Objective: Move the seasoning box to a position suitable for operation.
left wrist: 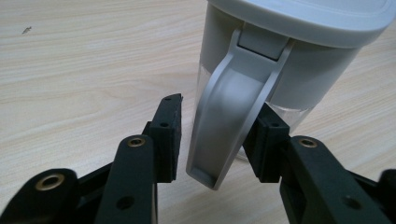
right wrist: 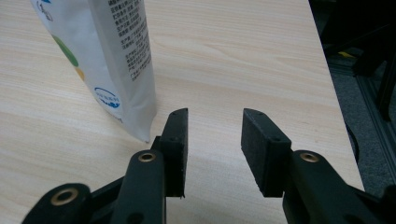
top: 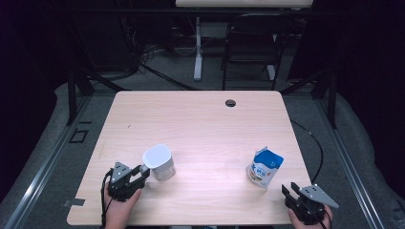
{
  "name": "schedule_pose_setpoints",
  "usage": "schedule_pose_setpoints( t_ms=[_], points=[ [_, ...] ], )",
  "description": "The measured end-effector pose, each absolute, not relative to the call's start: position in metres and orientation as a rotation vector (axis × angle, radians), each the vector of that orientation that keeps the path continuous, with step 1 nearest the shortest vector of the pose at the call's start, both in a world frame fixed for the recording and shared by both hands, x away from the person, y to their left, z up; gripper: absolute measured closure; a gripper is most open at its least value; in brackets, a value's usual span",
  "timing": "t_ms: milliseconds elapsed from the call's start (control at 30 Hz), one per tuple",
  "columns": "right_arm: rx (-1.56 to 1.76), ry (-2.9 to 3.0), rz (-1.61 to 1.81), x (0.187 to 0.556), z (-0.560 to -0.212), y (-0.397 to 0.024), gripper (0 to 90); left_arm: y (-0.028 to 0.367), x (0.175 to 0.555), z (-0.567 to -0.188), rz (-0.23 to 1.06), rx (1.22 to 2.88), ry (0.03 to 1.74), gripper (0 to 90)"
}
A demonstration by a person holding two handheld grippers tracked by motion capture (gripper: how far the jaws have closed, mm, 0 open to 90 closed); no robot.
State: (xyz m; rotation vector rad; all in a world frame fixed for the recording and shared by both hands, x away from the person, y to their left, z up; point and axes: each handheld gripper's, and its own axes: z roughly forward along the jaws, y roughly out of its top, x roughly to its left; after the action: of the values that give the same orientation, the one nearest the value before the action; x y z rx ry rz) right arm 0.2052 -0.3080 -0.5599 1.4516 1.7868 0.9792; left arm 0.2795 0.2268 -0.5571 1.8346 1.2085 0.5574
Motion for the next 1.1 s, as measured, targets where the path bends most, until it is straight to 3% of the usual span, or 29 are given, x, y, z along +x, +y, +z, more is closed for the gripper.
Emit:
schedule_pose_setpoints(
  t_ms=[300, 1100],
  points=[
    [1.440, 1.796, 0.988, 0.201, -0.559, -0.308, 61.3, 0.230, 0.283, -0.556, 0.570, 1.859, 1.198, 67.5],
    [1.389, 1.838, 1.038, 0.196, -0.552, -0.298, 62.1, 0.228, 0.282, -0.553, 0.592, 1.903, 1.143, 69.8]
  ],
)
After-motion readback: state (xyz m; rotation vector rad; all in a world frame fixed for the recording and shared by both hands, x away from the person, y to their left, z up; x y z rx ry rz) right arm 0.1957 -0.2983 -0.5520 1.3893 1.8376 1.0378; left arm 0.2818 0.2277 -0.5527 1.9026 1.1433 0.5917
